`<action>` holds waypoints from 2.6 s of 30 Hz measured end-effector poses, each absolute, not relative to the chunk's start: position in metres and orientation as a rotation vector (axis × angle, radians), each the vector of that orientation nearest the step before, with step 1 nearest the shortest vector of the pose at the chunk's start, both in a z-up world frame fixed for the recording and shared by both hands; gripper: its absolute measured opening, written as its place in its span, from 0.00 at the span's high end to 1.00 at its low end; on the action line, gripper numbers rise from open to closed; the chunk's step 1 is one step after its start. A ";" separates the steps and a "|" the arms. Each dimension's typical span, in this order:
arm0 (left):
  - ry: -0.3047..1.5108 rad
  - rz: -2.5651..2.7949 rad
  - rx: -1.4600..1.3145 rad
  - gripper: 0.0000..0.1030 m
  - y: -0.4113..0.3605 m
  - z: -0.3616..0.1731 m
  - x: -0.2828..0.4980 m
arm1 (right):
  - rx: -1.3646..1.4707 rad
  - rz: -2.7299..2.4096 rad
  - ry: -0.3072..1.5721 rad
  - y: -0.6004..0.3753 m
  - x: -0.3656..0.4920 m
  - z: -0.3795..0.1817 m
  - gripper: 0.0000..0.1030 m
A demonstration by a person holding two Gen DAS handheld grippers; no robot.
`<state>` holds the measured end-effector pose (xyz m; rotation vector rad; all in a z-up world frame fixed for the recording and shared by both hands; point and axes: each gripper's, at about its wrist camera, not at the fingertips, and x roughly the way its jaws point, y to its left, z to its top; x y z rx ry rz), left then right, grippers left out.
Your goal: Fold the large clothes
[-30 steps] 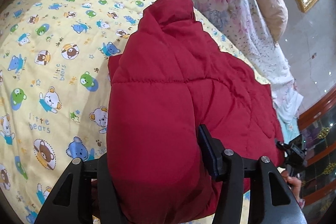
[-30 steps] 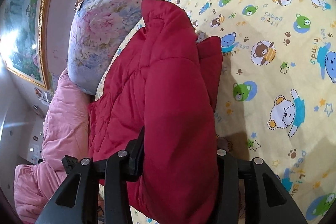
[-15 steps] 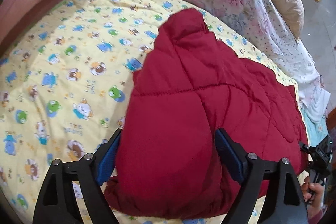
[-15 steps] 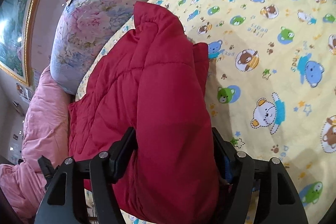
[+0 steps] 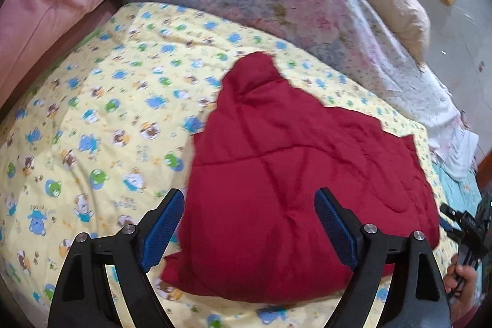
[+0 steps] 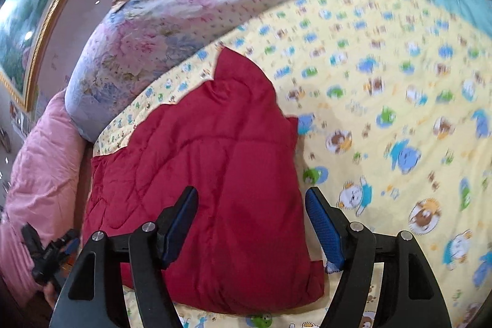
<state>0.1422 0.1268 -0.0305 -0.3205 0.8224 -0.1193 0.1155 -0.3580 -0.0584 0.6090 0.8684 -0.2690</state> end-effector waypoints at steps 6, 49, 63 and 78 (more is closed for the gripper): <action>0.810 -0.207 -0.280 0.15 0.110 -0.019 0.137 | 0.453 -0.181 0.887 -0.320 0.134 -0.043 0.28; 1.079 -0.188 -0.169 0.22 0.055 -0.069 0.347 | 0.228 -0.198 1.112 -0.312 0.278 -0.105 0.27; 1.128 -0.058 -0.332 0.26 0.079 -0.090 0.443 | 0.447 -0.288 1.086 -0.371 0.279 -0.114 0.24; 0.987 -0.245 -0.227 0.24 0.041 -0.063 0.227 | 0.529 -0.374 1.063 -0.390 0.270 -0.116 0.24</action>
